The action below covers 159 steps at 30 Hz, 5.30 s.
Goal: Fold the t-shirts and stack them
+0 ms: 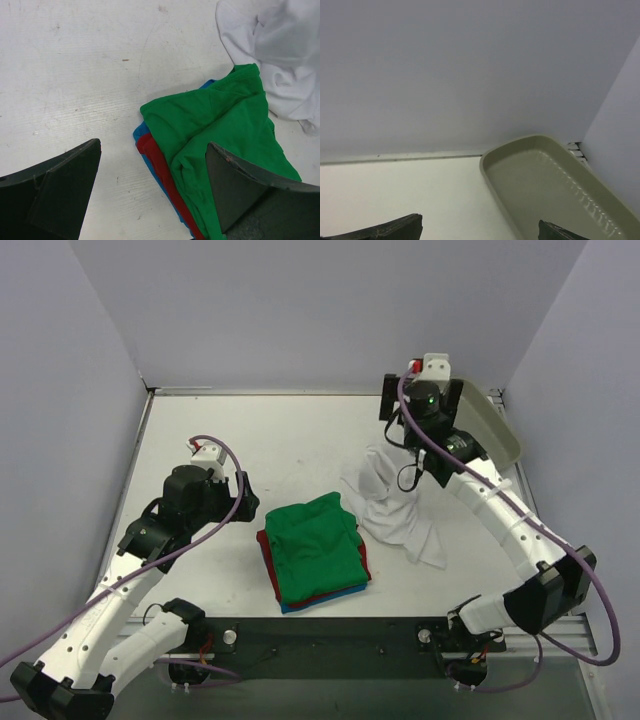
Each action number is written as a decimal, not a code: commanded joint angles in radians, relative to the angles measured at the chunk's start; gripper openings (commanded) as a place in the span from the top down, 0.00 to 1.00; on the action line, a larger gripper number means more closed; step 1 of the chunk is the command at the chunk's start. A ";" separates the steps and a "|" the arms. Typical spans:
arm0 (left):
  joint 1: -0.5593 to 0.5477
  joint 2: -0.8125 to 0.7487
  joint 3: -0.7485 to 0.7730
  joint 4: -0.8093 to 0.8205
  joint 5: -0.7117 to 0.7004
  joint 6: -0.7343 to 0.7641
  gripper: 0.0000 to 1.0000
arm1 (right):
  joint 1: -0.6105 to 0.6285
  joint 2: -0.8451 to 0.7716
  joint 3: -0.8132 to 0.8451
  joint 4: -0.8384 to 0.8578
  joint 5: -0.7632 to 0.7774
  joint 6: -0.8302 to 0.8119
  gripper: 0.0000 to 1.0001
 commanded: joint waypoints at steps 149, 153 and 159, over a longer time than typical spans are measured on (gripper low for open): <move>0.172 1.114 0.301 0.109 -0.125 -0.371 0.12 | 0.052 -0.647 -0.592 -0.081 -0.339 0.309 0.00; 0.254 1.208 0.425 0.066 -0.088 -0.373 0.13 | 0.054 -0.677 -0.605 -0.094 -0.337 0.314 0.00; 0.355 1.349 0.614 0.058 0.041 -0.434 0.16 | 0.058 -0.726 -0.614 -0.131 -0.334 0.322 0.00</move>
